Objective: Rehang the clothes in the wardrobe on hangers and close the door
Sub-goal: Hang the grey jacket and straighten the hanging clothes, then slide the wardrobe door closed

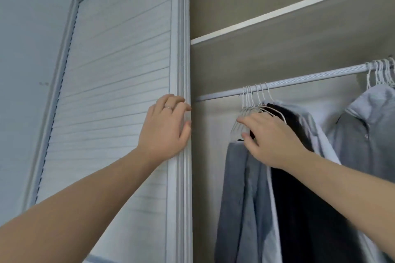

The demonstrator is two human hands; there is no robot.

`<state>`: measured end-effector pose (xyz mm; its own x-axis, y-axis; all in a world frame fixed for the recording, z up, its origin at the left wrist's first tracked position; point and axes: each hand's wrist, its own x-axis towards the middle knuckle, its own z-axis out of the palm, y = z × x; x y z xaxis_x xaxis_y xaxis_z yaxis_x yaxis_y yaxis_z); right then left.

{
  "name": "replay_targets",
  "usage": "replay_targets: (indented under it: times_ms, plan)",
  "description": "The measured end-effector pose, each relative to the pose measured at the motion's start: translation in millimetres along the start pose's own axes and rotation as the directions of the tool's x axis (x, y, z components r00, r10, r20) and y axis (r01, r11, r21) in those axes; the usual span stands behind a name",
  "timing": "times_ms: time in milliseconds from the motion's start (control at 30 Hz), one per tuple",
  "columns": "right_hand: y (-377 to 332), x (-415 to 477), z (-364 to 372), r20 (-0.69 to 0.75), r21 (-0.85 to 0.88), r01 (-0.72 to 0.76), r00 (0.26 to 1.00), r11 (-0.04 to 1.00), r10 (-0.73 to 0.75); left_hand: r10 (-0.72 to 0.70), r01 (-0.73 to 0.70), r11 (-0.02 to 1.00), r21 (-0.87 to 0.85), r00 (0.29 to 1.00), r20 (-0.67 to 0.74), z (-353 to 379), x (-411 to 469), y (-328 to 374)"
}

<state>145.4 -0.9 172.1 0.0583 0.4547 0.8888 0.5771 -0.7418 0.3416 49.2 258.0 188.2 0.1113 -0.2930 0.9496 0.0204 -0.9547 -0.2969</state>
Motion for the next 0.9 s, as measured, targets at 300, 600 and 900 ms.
replay_targets:
  times_ms: [300, 600, 900]
  plan:
    - [-133.8, 6.2, 36.2, 0.008, -0.033, 0.213, 0.977, 0.977, -0.212, -0.068, 0.078, 0.996, -0.043, 0.978, 0.198, -0.5, -115.2, -78.1]
    - [-157.8, 0.3, 55.7, 0.233, -0.231, 0.268, 0.948, 0.935, -0.214, -0.091, 0.140, 0.982, -0.125, 0.938, 0.334, 30.2, -171.1, -77.6]
    - [-160.9, -7.0, 55.4, 0.194, -0.248, 0.245, 0.961, 0.937, -0.199, -0.164, 0.229, 0.961, -0.155, 0.924, 0.346, 37.0, -176.2, -67.4]
